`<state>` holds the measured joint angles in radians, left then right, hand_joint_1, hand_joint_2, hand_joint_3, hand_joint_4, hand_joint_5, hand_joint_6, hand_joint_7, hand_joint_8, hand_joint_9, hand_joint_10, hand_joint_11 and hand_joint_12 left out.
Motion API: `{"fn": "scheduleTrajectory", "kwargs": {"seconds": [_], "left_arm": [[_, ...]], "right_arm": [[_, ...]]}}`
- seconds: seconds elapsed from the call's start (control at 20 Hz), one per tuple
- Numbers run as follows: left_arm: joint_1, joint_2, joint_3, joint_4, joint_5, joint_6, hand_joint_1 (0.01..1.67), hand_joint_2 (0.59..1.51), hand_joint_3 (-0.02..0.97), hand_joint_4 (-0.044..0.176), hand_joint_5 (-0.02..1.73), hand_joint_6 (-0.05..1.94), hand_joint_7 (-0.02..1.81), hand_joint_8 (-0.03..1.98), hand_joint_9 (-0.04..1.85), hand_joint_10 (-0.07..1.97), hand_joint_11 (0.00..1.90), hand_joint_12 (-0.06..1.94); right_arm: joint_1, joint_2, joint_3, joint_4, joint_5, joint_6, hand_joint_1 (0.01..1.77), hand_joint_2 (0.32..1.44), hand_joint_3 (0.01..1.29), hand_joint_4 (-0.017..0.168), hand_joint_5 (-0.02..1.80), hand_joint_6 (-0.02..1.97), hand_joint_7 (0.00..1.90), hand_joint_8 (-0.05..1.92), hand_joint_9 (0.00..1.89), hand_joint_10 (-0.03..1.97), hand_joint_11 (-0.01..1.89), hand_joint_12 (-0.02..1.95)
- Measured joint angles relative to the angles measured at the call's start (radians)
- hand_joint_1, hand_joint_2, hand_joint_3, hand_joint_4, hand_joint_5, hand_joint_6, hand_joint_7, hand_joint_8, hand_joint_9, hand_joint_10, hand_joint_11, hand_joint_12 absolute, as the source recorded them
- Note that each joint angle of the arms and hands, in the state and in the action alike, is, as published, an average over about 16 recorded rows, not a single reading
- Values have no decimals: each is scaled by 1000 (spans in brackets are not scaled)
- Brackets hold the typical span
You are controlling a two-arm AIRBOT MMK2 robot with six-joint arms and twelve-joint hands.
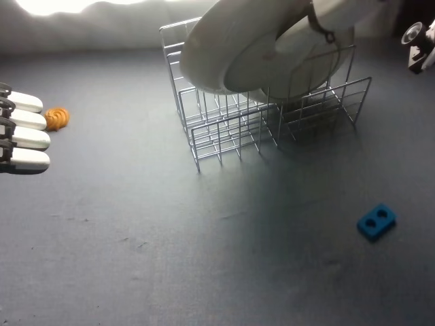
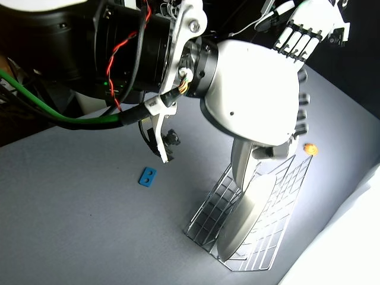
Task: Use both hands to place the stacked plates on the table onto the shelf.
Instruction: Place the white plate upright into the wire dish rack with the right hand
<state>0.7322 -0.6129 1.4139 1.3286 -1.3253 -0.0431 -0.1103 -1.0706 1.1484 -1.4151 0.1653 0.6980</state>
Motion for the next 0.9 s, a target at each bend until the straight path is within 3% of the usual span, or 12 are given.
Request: {"fn": "scheduleTrajectory", "kwargs": {"seconds": [0.9], "left_arm": [[-29, 1, -24, 3, -17, 5, 19, 1015, 12, 1, 16, -7, 20, 2, 17, 20, 17, 11]], "right_arm": [[-88, -101, 70, 16, -108, -28, 1223, 939, 12, 24, 1059, 798, 1165, 673, 1352, 17, 854, 1094]]}}
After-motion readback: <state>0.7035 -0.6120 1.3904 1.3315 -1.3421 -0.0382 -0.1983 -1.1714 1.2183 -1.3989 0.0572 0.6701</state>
